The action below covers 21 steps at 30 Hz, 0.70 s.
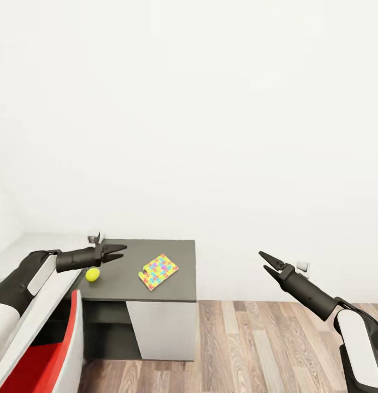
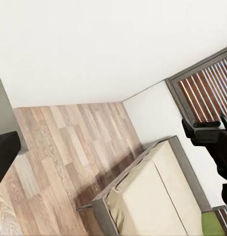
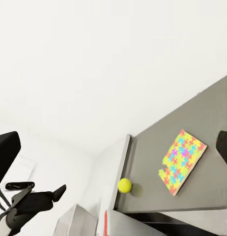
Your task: Put all the toys in the child's room - the three board games (two on the bed and one on the table), the two jigsaw puzzles on the table, and the tennis ball on the table - inside the toy box on the table in the child's room.
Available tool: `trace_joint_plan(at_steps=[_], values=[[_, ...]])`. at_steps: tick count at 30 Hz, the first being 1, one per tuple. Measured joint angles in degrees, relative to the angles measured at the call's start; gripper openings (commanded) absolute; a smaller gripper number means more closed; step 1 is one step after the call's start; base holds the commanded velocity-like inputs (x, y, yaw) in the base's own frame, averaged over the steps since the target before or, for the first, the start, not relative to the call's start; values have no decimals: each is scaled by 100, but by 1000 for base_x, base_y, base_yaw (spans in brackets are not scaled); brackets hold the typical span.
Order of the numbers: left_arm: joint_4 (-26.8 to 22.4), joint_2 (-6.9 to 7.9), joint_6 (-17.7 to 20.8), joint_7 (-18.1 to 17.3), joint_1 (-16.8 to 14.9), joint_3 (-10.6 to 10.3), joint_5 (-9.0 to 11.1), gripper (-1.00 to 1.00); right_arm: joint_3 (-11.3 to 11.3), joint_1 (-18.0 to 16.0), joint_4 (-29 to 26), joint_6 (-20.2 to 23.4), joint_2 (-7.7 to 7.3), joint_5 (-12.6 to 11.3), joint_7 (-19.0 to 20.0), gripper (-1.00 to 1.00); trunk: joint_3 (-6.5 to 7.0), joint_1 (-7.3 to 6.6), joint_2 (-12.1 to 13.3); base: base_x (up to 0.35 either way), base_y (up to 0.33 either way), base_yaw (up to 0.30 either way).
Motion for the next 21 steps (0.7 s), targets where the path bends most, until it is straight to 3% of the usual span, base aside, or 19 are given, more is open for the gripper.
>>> trace_joint_plan(at_steps=[10, 17, 21], values=[[1, -3, -26, 48, 0, 0, -26, 100, 6, 0, 1, -1, 7, 27, -21, 100, -1, -2, -2, 198, -240, -201], [0, -8, -26, 81, 2, -12, -59, 100, 8, -4, 3, 1, 3, 49, -28, 100, -17, -2, -1, 301, -2, 156], [2, -8, -45, 158, 2, -13, -63, 100, 5, -3, 2, 0, 2, 51, -31, 100, -31, 0, -1, 119, 49, 251]])
